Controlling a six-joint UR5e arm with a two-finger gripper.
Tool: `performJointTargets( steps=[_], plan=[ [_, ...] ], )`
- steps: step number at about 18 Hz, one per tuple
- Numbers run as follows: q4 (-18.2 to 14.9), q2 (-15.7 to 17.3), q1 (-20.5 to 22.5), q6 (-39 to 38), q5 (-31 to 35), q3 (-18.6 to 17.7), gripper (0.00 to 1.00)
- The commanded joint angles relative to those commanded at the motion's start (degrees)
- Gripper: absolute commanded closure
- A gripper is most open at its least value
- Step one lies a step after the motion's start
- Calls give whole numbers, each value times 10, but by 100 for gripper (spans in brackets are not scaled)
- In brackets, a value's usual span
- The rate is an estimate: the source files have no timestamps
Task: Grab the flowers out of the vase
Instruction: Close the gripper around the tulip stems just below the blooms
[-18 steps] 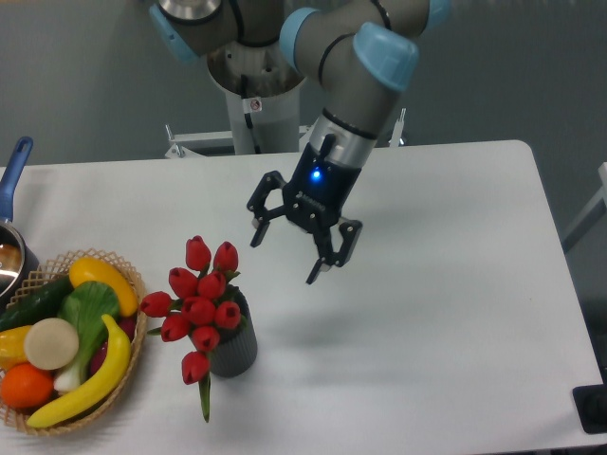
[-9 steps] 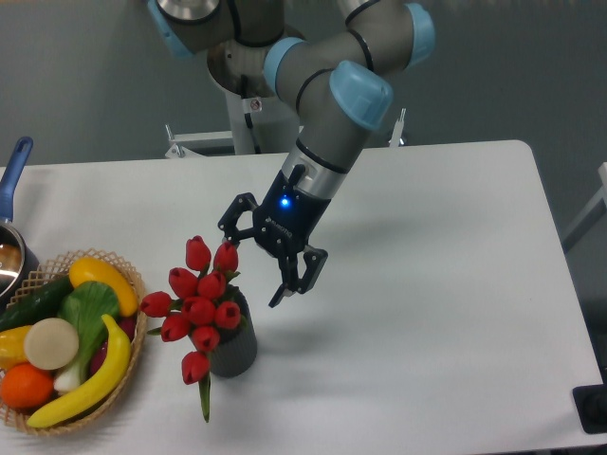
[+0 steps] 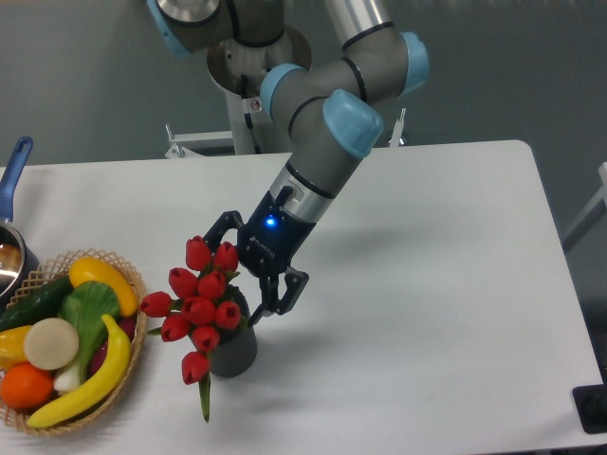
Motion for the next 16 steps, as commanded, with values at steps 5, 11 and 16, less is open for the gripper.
performJointTargets(
  steps=[5,11,16],
  plan=[
    [0,-5,-3,0,-7,0,0],
    [3,-8,0,0,-22,3,36],
    [3,-9,1,-1,-22,3,52]
  ],
)
